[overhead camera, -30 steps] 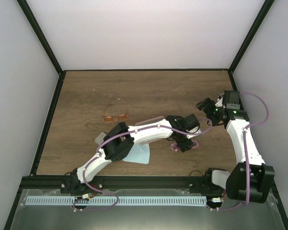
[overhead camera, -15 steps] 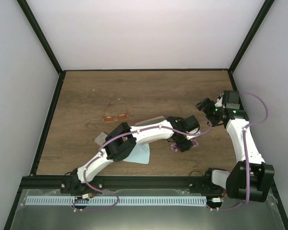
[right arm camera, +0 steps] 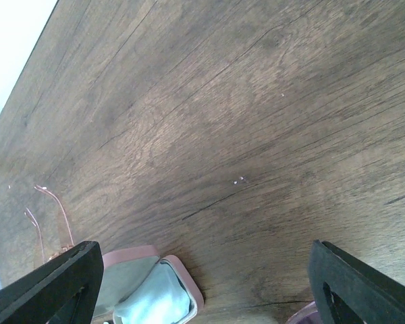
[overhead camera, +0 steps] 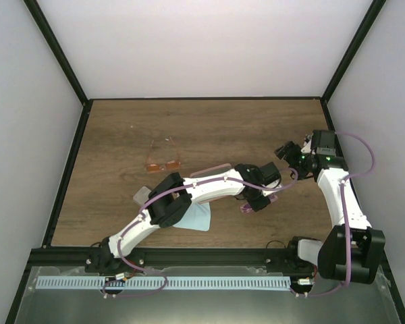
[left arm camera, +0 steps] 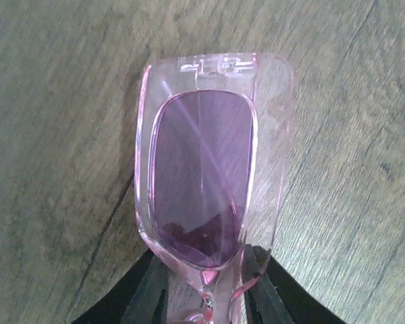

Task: Organize the sunglasses
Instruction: Pick up the sunglasses from the center of the board.

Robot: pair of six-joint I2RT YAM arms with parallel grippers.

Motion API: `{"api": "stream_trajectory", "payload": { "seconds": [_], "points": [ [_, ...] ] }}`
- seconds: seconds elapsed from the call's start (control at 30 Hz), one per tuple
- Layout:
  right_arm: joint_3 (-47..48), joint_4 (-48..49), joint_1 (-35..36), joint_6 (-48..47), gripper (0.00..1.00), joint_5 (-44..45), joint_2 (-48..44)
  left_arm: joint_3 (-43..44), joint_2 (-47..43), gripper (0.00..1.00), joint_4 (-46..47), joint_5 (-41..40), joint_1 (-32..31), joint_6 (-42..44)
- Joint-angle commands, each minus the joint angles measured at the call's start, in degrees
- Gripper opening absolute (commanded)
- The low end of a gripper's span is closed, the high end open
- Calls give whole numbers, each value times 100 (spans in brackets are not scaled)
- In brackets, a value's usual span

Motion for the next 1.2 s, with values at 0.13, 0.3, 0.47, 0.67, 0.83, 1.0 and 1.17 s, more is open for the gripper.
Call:
{"api": "stream_trajectory", "payload": {
  "seconds": [0.13,0.3,0.47,0.67,0.83,1.0,1.17],
  "points": [
    [-26,147,-9,-99,86,31,45,95,-3,20,-56,-56,0,-78],
    [-37,166,-9,-121,86,17,52,-31,-110,20,-55,-251,7,-124],
    [-53,168,-9,-132,86,-4,62,-282,-347,20,-135,-645,0,-160],
    [-112,243,-9,-115,86,-81,81,-652,-822,20,-179,-1255,8,-160],
    [-135,264,-10,-97,86,-104,82,-1045,-1259,20,-206,-1977,4,-136],
    [-152,296,-9,-88,86,-139,110,-1264,-1519,21,-222,-2141,3,-107],
    [-204,330,-9,-94,85,-180,110,-1532,-1744,21,-197,-2400,8,-97]
  ]
}}
